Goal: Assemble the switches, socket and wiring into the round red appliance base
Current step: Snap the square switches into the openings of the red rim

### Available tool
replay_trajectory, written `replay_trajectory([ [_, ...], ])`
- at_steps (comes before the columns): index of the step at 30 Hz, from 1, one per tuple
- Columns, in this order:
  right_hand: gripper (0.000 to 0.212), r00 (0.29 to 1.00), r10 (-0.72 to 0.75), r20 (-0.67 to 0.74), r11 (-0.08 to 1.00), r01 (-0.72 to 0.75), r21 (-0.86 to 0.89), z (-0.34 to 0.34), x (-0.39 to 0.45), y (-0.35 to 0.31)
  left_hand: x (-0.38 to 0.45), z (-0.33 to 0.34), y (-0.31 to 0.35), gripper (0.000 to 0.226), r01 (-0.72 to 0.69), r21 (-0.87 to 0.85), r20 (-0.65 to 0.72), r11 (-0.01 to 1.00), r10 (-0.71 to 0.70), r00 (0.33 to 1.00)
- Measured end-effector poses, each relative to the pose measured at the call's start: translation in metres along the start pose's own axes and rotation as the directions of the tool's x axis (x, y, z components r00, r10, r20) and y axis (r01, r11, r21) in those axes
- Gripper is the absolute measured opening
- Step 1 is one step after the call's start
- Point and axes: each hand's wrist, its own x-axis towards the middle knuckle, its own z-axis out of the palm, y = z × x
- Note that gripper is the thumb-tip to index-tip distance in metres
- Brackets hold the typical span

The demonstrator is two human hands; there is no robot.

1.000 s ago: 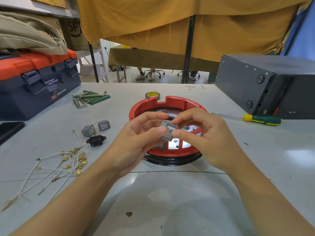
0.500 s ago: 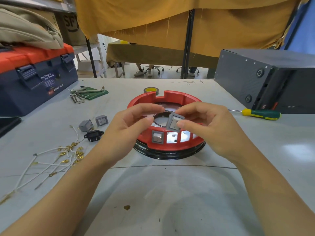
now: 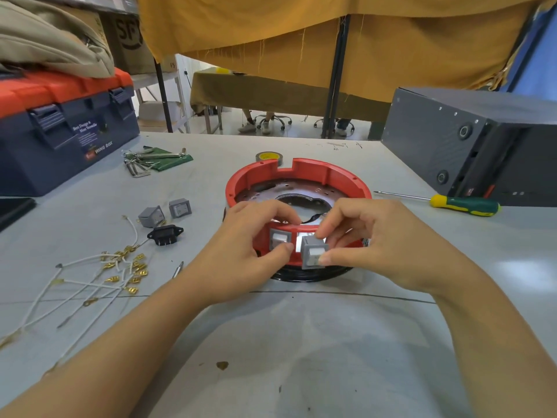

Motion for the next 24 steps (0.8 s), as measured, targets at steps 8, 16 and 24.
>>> replay_trajectory([
  [8,0.016,0.988,-0.142,-0.06,0.973,0.128,-0.193,0.012,-0.002,-0.008,-0.003,-0.001,0.001,0.032,-0.127,0.022,0.027,0.992,0.127,0.992],
  [16,0.016,0.981,-0.185,-0.063,0.939,0.158,-0.307,0.014,-0.002,-0.008,0.001,0.005,-0.001,0.03,-0.174,0.113,-0.047,0.978,0.18,0.982],
  [24,0.015,0.987,-0.152,-0.052,0.951,0.132,-0.279,0.012,-0.001,-0.006,0.002,0.008,0.001,0.027,-0.216,0.149,-0.075,0.965,0.229,0.971],
])
